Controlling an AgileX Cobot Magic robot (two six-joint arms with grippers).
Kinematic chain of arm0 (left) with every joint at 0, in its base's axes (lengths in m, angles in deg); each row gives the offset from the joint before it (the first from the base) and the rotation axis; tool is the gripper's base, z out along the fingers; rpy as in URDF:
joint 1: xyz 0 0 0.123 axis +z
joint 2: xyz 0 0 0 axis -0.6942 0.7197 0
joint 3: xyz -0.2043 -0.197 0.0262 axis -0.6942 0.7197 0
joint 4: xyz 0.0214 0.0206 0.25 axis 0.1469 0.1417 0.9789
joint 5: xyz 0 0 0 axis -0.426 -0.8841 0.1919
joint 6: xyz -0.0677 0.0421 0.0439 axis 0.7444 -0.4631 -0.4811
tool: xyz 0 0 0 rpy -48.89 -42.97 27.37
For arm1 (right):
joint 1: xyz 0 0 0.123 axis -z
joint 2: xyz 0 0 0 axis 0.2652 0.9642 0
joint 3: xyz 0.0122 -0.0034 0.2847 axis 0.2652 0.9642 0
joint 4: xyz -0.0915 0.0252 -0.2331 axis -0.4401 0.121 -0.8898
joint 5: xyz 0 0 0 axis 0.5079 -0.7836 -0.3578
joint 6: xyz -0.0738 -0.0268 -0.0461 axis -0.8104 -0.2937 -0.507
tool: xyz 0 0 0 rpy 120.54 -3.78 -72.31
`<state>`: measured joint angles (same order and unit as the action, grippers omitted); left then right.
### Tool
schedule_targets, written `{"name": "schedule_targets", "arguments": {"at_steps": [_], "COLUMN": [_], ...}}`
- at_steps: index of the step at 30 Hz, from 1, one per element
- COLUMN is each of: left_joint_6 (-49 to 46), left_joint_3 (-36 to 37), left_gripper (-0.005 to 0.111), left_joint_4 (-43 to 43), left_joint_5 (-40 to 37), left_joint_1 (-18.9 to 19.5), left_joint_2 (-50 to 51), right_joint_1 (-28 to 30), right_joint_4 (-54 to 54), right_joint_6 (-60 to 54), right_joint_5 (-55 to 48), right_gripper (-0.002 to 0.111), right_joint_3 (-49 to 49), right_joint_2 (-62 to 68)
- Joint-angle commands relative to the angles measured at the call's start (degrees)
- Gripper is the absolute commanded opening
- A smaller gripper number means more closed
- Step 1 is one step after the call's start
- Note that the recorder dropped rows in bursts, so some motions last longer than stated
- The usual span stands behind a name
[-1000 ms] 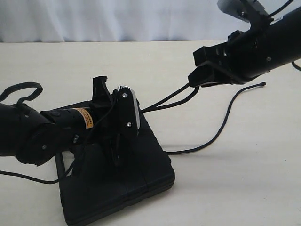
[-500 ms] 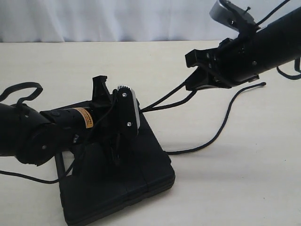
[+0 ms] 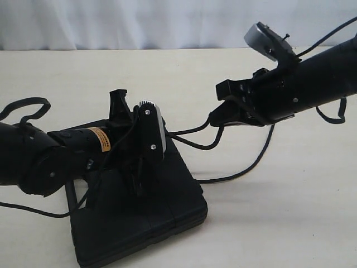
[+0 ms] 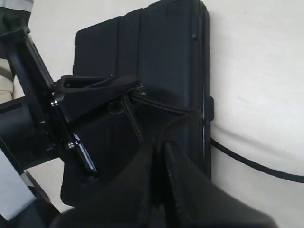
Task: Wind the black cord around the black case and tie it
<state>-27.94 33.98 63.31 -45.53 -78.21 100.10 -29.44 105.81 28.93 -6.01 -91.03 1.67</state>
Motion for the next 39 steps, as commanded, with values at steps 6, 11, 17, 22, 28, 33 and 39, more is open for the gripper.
{"name": "schedule_targets", "arguments": {"at_steps": [6,11,17,22,28,33,39], "left_joint_6": [0.77,2.08,2.21,2.20,2.20,2.20,2.20], "left_joint_3": [-0.10,-0.10,-0.10,-0.10,-0.10,-0.10,-0.10], "left_gripper": [0.000,0.000,0.000,0.000,0.000,0.000,0.000], "left_joint_4": [0.12,0.12,0.12,0.12,0.12,0.12,0.12], "left_joint_5": [2.55,2.55,2.55,2.55,2.55,2.55,2.55], "left_joint_1": [-0.40,-0.40,-0.40,-0.40,-0.40,-0.40,-0.40], "left_joint_2": [-0.17,-0.17,-0.17,-0.17,-0.17,-0.17,-0.17], "right_joint_1": [-2.63,-7.40,-7.40,-7.12,-7.12,-7.12,-7.12], "right_joint_4": [3.38,2.95,-3.86,-15.72,-35.23,-40.79,-52.69], "right_joint_6": [-2.76,-3.15,2.79,11.33,26.18,29.63,37.36], "right_joint_5": [1.50,6.07,6.61,6.05,3.61,1.29,1.08], "right_gripper": [0.005,0.014,0.040,0.055,0.056,0.056,0.056], "right_joint_3": [1.11,1.63,1.27,-0.34,-5.28,-9.42,-12.92], "right_joint_2": [-0.06,0.06,0.06,-0.31,-2.24,-4.82,-5.69]}}
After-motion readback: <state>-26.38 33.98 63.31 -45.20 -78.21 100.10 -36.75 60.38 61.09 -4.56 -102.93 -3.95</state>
